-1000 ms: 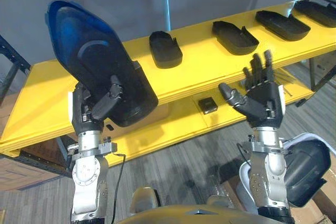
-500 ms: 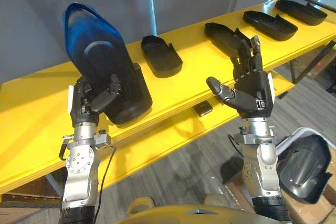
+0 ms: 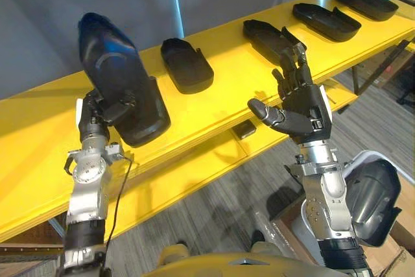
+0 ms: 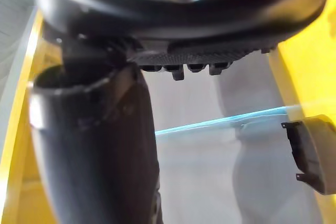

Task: Walk over and take three plastic housings, then place them on the shelf

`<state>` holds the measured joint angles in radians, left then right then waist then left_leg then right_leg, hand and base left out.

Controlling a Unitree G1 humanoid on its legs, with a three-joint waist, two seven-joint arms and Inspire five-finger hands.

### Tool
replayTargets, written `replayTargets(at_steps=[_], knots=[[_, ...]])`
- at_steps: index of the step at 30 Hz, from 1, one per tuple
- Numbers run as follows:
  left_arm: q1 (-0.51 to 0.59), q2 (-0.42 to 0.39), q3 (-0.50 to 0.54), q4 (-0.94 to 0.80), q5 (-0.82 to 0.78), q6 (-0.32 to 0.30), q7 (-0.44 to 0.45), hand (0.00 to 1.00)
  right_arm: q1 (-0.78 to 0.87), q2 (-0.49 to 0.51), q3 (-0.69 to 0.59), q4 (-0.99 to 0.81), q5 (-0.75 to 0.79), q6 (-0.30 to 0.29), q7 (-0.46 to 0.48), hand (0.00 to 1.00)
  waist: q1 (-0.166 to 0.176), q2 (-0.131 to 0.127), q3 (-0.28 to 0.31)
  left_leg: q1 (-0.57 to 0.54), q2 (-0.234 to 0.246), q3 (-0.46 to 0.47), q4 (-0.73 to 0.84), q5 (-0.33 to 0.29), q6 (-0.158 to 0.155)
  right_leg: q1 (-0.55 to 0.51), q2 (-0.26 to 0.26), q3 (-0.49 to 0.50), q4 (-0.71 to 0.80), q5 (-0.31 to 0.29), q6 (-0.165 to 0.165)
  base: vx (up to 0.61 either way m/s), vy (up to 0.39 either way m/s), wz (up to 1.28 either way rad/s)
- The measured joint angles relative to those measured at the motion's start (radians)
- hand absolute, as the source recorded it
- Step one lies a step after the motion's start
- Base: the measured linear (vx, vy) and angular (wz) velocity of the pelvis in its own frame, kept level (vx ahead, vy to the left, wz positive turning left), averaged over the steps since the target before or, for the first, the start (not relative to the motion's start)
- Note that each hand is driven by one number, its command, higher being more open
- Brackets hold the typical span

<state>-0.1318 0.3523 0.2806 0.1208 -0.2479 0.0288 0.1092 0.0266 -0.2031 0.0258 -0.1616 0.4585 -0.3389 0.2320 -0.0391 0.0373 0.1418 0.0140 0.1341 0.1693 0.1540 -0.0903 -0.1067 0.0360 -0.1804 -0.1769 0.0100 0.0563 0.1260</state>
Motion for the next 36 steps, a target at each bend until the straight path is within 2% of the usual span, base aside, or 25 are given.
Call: replayTargets(at_steps=[5,9,13,16,20,24,28,31,36], knots=[[-0.078,0.075,0.013,0.138,-0.038,0.0,0.01,0.0,-0.003,-0.034,0.083,0.0,-0.002,0.028,0.027,1.0,-0.005,0.01,0.0,0.012,-0.005,0.002,-0.03,0.017,0.001,-0.003,-0.002,0.001,0.0,0.0,0.0,0.0,-0.001,0.01],[-0.137,0.133,0.013,0.265,-0.086,0.025,0.003,0.0,-0.003,-0.039,0.151,0.0,0.001,0.045,0.05,1.0,-0.008,0.033,-0.003,0.033,-0.008,0.017,-0.069,0.039,0.002,-0.011,-0.001,0.015,0.004,0.0,0.0,-0.02,-0.006,-0.07],[-0.188,0.145,0.014,0.349,-0.116,0.051,-0.012,0.0,-0.004,-0.047,0.192,0.0,0.067,0.074,0.081,1.0,-0.018,0.045,-0.004,0.033,-0.009,0.02,-0.075,0.046,0.002,-0.017,-0.001,0.02,0.007,0.001,0.001,-0.04,-0.007,-0.05],[-0.219,0.15,0.013,0.387,-0.145,0.083,-0.026,0.0,-0.008,-0.061,0.247,0.0,0.116,0.099,0.147,1.0,-0.022,0.048,-0.003,0.034,-0.01,0.025,-0.083,0.053,0.003,-0.024,-0.001,0.026,0.007,0.002,0.004,-0.04,-0.006,-0.04],[-0.257,0.15,-0.001,0.424,-0.151,0.093,-0.055,0.0,-0.076,-0.068,0.376,0.0,0.139,0.121,0.205,1.0,-0.022,0.057,0.001,0.028,-0.012,0.008,-0.091,0.068,0.006,-0.032,-0.004,0.012,0.028,-0.002,0.0,-0.03,-0.011,0.11],[-0.294,0.15,-0.039,0.459,-0.144,0.111,-0.085,0.0,-0.154,-0.055,0.486,-0.002,0.137,0.136,0.22,1.0,-0.019,0.069,0.009,0.027,-0.029,-0.058,-0.111,0.095,0.015,-0.036,-0.029,-0.041,0.103,-0.049,0.0,-0.04,-0.011,0.4],[-0.293,0.15,-0.039,0.467,-0.136,0.138,-0.088,0.0,-0.16,-0.051,0.511,-0.002,0.135,0.151,0.21,1.0,-0.005,0.077,0.016,0.027,-0.05,-0.086,-0.112,0.103,0.019,-0.057,-0.065,-0.064,0.198,-0.108,0.003,-0.05,-0.002,0.29],[-0.293,0.15,-0.036,0.466,-0.135,0.15,-0.091,0.0,-0.161,-0.051,0.529,-0.003,0.134,0.156,0.19,1.0,0.007,0.085,0.024,0.014,-0.063,-0.086,-0.111,0.105,0.021,-0.09,-0.087,-0.062,0.251,-0.132,0.005,-0.07,0.006,0.09],[-0.299,0.15,-0.027,0.461,-0.133,0.163,-0.105,0.0,-0.16,-0.048,0.543,-0.009,0.101,0.157,0.169,1.0,0.006,0.088,0.026,-0.004,-0.066,-0.083,-0.107,0.116,0.018,-0.13,-0.097,-0.057,0.304,-0.143,0.005,-0.03,-0.012,0.02]])
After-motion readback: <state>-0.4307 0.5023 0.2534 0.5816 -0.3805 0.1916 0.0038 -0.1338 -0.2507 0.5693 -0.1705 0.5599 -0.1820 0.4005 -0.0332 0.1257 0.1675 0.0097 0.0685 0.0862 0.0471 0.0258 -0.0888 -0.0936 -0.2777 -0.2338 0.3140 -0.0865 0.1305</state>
